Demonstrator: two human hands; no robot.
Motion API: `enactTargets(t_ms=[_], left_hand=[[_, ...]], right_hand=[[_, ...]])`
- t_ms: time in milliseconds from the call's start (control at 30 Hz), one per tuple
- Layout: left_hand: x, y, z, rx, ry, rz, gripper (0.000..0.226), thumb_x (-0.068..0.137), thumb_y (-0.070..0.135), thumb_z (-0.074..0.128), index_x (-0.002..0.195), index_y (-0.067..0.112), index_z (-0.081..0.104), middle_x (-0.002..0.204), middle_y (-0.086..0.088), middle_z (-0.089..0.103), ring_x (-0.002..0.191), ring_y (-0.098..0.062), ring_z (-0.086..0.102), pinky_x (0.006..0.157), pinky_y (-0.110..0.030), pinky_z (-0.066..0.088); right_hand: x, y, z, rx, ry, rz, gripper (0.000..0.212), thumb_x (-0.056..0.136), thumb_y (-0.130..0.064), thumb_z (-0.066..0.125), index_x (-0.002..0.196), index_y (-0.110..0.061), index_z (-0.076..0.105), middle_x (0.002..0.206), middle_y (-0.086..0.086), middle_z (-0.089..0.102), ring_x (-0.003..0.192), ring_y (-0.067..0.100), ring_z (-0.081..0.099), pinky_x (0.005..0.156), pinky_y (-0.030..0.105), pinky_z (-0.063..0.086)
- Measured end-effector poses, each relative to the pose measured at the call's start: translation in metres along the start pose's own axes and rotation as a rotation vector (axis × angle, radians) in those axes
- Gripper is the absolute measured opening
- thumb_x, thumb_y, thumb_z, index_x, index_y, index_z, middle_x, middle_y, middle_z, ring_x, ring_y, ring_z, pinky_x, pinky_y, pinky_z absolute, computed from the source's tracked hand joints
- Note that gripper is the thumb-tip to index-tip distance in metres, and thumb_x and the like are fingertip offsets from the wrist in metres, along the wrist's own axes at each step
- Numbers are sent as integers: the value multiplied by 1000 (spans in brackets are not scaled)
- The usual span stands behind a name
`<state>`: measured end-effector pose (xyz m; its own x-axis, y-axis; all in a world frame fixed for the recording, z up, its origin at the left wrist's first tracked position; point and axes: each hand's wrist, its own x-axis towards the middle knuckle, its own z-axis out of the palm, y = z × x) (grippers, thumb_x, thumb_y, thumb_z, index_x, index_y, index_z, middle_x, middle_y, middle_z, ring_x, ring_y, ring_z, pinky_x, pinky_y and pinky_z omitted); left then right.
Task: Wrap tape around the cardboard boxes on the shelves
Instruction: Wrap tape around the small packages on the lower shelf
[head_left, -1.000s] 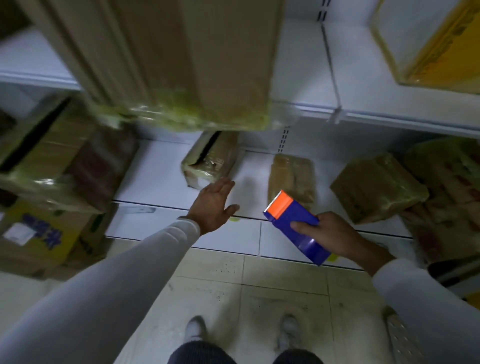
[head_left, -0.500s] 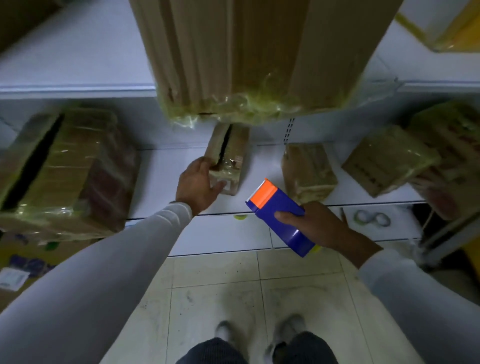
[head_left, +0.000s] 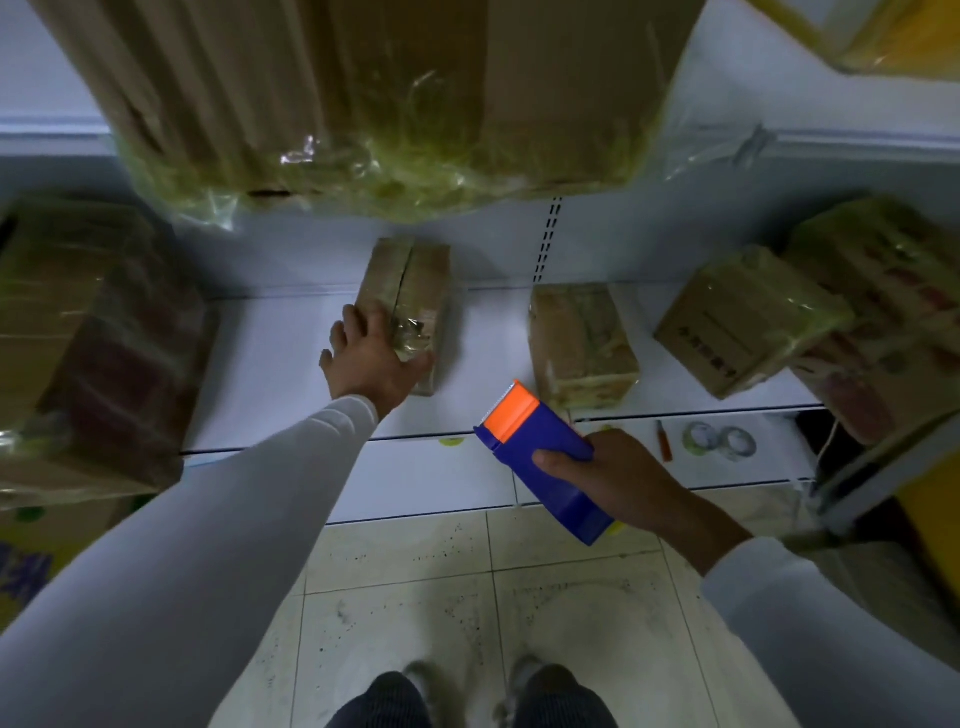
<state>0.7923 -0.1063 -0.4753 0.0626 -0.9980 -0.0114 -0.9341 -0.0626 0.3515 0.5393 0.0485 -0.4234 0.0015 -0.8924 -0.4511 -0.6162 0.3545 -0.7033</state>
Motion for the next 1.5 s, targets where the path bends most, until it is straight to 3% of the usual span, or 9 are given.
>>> enactTargets(t_ms=[133, 367, 633, 767, 1067, 1200, 1300, 1400, 1500], left_hand=[[-15, -8, -13, -52, 33, 65, 81, 66, 61, 70, 128, 18, 41, 131, -10, 39, 114, -38, 42, 91, -47, 42], [-34, -72, -59, 28, -288, 252, 117, 47, 78, 51, 148, 25, 23, 156, -9, 20, 138, -37, 23, 110, -48, 27], [-14, -122, -96, 205, -357, 540, 104, 73, 57, 72, 152, 23, 13, 159, -4, 14, 145, -29, 15, 115, -42, 18], [1, -129, -102, 260, -355, 671, 98, 77, 50, 70, 152, 22, 13, 159, -3, 17, 143, -28, 18, 113, -41, 24], [7, -128, -97, 287, -312, 683, 99, 79, 39, 70, 152, 20, 6, 159, -5, 11, 146, -24, 11, 113, -41, 23], [-9, -124, -105, 171, -223, 628, 98, 75, 39, 73, 150, 19, 13, 157, -9, 17, 144, -28, 17, 111, -43, 25], [-30, -126, -97, 22, -119, 671, 70, 79, 31, 66, 141, 14, 39, 143, -12, 43, 127, -34, 43, 101, -41, 39], [-50, -116, -95, -330, -405, 511, 38, 93, 19, 56, 131, 14, 53, 131, -5, 55, 115, -25, 54, 97, -31, 45], [-69, -94, -100, -704, -732, 293, 29, 98, 9, 49, 127, 3, 54, 114, -2, 57, 98, -12, 55, 82, -13, 45]], right_hand=[[-1, -5, -7, -12, -32, -12, 38, 86, -49, 65, 65, -18, 57, 57, -2, 58, 49, 8, 55, 53, 20, 37], [-3, -35, 13, -19, -84, -52, 41, 84, -52, 67, 84, -11, 68, 76, 12, 72, 70, 28, 69, 61, 29, 44], [-12, -74, 73, 6, -48, 40, 52, 80, -59, 66, 68, -9, 59, 57, 6, 58, 54, 20, 56, 57, 28, 36], [-19, -86, 97, -10, 21, 66, 49, 86, -45, 67, 53, -17, 45, 40, -5, 46, 44, 12, 46, 52, 23, 31], [-37, -92, 105, 31, 57, 88, 48, 87, -42, 67, 52, -19, 44, 40, -5, 47, 39, 3, 47, 41, 10, 29], [-36, -95, 97, 38, 33, 75, 47, 87, -42, 67, 52, -20, 45, 37, -9, 50, 37, 0, 47, 47, 15, 31], [-32, -93, 92, 59, -53, 31, 50, 80, -57, 69, 60, -13, 55, 55, 8, 59, 51, 13, 56, 52, 19, 35], [-29, -96, 86, 42, -130, -6, 68, 60, -74, 62, 68, -7, 62, 64, 14, 65, 54, 14, 59, 52, 19, 37], [-25, -103, 81, 53, -169, -40, 52, 60, -65, 67, 67, -13, 64, 58, -2, 65, 52, 7, 59, 54, 18, 38]])
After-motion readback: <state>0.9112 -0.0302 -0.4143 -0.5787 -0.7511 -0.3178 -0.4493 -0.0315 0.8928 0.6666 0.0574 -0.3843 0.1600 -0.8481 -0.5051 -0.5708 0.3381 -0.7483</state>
